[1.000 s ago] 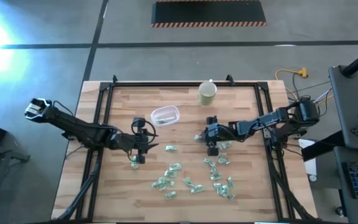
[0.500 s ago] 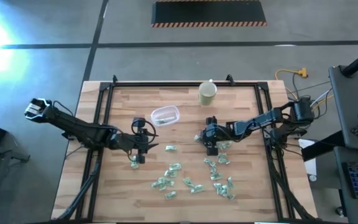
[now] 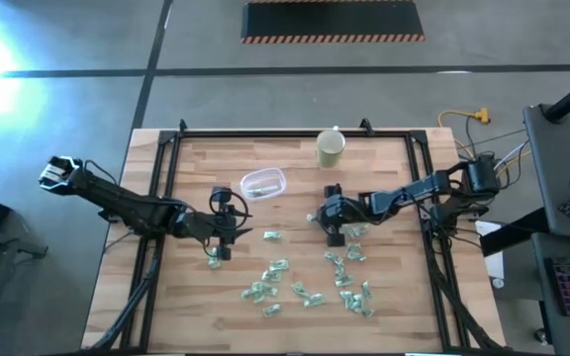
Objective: Pick and place Stevia / Truvia into bins
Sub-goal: Put the stevia packet into the transparent container
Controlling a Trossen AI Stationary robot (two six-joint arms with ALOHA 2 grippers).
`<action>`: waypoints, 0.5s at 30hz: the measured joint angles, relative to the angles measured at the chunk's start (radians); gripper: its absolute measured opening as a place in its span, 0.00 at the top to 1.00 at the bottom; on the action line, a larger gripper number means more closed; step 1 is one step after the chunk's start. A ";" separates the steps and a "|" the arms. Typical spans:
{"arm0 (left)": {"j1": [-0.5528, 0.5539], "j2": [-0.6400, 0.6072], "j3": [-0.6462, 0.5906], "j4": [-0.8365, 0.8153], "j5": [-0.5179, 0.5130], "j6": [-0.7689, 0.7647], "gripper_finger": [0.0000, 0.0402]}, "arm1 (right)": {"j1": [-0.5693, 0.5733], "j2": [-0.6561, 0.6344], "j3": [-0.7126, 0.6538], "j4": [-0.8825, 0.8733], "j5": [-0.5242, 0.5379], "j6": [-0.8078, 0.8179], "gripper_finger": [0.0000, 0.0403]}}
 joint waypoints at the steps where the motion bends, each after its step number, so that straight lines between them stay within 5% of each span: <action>1: 0.000 0.000 0.000 -0.002 0.000 0.000 0.64 | 0.000 0.000 0.014 0.000 0.000 -0.007 0.97; 8: 0.000 -0.001 0.002 -0.074 -0.041 -0.031 0.64 | 0.000 0.000 0.147 0.042 0.007 -0.079 0.98; 15: 0.001 -0.016 0.002 -0.300 -0.134 -0.226 0.64 | -0.039 0.009 0.249 0.110 0.008 -0.127 0.98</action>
